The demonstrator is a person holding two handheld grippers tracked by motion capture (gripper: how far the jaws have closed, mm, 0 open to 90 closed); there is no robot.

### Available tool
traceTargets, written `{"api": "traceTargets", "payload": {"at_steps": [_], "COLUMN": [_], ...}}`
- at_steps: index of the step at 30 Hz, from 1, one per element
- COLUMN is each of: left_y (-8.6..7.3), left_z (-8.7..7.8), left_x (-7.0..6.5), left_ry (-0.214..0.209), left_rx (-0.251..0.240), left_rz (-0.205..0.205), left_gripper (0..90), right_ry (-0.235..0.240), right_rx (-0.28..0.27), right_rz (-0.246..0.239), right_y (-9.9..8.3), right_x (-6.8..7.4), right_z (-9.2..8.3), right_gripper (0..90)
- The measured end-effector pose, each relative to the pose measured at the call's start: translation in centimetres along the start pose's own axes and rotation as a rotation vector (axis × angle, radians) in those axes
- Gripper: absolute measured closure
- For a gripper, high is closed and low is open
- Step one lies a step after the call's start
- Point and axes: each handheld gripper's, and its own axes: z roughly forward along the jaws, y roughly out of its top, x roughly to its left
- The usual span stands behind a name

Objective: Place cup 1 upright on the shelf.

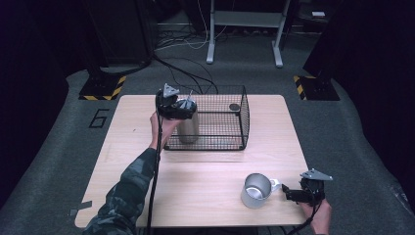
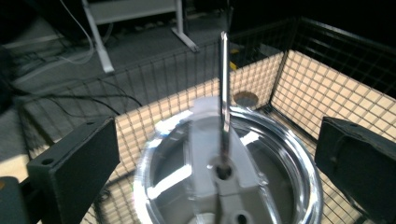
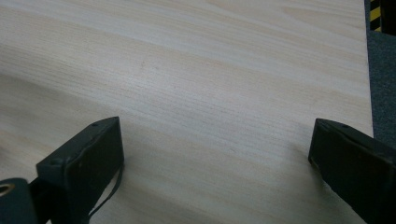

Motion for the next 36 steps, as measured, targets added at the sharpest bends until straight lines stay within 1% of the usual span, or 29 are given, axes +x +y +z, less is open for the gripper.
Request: {"api": "traceTargets", "payload": {"at_steps": [1, 2, 3, 4, 5, 6, 7, 8, 9, 10, 11, 12, 13, 15, 16, 17, 18, 19, 21, 24, 26, 27, 28, 29, 30, 32, 34, 35, 36], "left_y": [0.2, 0.3, 0.3, 0.5, 0.5, 0.5, 0.6, 0.7, 0.8, 0.9, 0.9, 1.0, 1.0, 0.9, 0.9, 0.8, 0.6, 0.6, 0.1, -0.7, -1.2, -1.2, -1.8, -1.8, -2.5, -3.2, -4.0, -4.5, -4.9], "left_z": [-0.5, -0.7, -0.7, -1.1, -1.1, -1.3, -1.6, -2.1, -2.5, -3.3, -3.3, -3.9, -4.4, -5.5, -5.5, -6.1, -6.7, -6.7, -7.4, -8.4, -8.9, -8.9, -9.3, -9.3, -9.8, -10.1, -10.4, -10.6, -10.7], "left_x": [0.0, 0.0, 0.0, 0.0, 0.0, 0.0, 0.0, 0.0, -0.1, -0.1, -0.1, -0.1, -0.2, -0.2, -0.2, -0.4, -0.5, -0.5, -0.6, -0.8, -0.9, -0.9, -1.0, -1.0, -0.9, -0.8, -0.7, -0.7, -0.7], "left_ry": [0.001, -0.007, -0.007, -0.018, -0.018, -0.021, -0.027, -0.037, -0.042, -0.052, -0.052, -0.06, -0.065, -0.091, -0.091, -0.088, -0.088, -0.088, -0.1, -0.101, -0.101, -0.101, -0.094, -0.094, -0.092, -0.085, -0.088, -0.079, -0.082], "left_rx": [-0.01, -0.003, -0.003, -0.006, -0.006, -0.012, -0.009, -0.012, -0.021, -0.029, -0.029, -0.037, -0.036, -0.026, -0.026, -0.037, -0.034, -0.034, -0.027, -0.013, -0.015, -0.015, -0.014, -0.014, -0.006, -0.005, 0.007, 0.01, 0.023], "left_rz": [0.008, 0.006, 0.006, 0.009, 0.009, 0.008, 0.009, 0.018, 0.016, 0.022, 0.022, 0.027, 0.033, 0.034, 0.034, 0.046, 0.064, 0.064, 0.066, 0.093, 0.091, 0.091, 0.098, 0.098, 0.102, 0.1, 0.097, 0.099, 0.098], "left_gripper": [0.1, 0.1, 0.1, 0.1, 0.1, 0.1, 0.1, 0.1, 0.1, 0.1, 0.1, 0.1, 0.1, 0.1, 0.1, 0.1, 0.1, 0.1, 0.1, 0.1, 0.1, 0.1, 0.1, 0.1, 0.1, 0.1, 0.1, 0.1, 0.1], "right_ry": [0.0, 0.0, 0.0, 0.0, 0.0, 0.0, 0.0, 0.0, 0.0, 0.0, 0.0, 0.0, 0.0, 0.0, 0.0, 0.0, 0.0, 0.0, 0.0, 0.0, 0.0, 0.0, 0.0, 0.0, 0.0, 0.0, 0.0, 0.0, 0.0], "right_rx": [0.0, 0.0, 0.0, -0.001, -0.001, 0.0, 0.0, -0.001, 0.0, -0.001, -0.001, -0.002, -0.001, -0.002, -0.002, -0.002, -0.002, -0.002, -0.002, -0.002, -0.001, -0.001, -0.001, -0.001, -0.001, 0.0, 0.0, 0.0, -0.003], "right_rz": [-0.001, 0.0, 0.0, -0.001, -0.001, -0.001, -0.001, 0.0, 0.0, -0.003, -0.003, -0.003, -0.001, -0.003, -0.003, -0.003, -0.003, -0.004, -0.003, -0.003, 0.0, 0.0, -0.001, -0.001, -0.002, 0.0, 0.0, 0.0, -0.005], "right_y": [0.0, 0.0, 0.0, 0.0, 0.0, 0.0, 0.0, 0.0, 0.0, 0.0, 0.0, 0.0, 0.0, 0.0, 0.0, 0.0, 0.0, 0.0, 0.0, 0.0, 0.0, 0.0, 0.0, 0.0, 0.0, 0.0, 0.0, 0.0, 0.0], "right_x": [0.0, 0.0, 0.0, 0.0, 0.0, 0.0, 0.0, 0.0, 0.0, 0.0, 0.0, 0.0, 0.0, 0.0, 0.0, 0.0, 0.0, 0.0, 0.0, 0.0, 0.0, 0.0, 0.0, 0.0, 0.0, 0.0, 0.0, 0.0, 0.0], "right_z": [0.0, 0.0, 0.0, 0.0, 0.0, 0.0, 0.0, 0.0, 0.0, 0.0, 0.0, 0.0, 0.0, 0.0, 0.0, 0.0, 0.0, 0.0, 0.0, 0.0, 0.0, 0.0, 0.0, 0.0, 0.0, 0.0, 0.0, 0.0, 0.0], "right_gripper": [2.8, 2.8, 2.8, 2.8, 2.8, 2.8, 2.8, 2.8, 2.8, 2.9, 2.9, 2.9, 2.9, 2.9, 2.9, 2.9, 2.9, 2.9, 2.9, 2.9, 2.9, 2.9, 2.9, 2.9, 2.9, 3.0, 2.9, 3.0, 3.0]}}
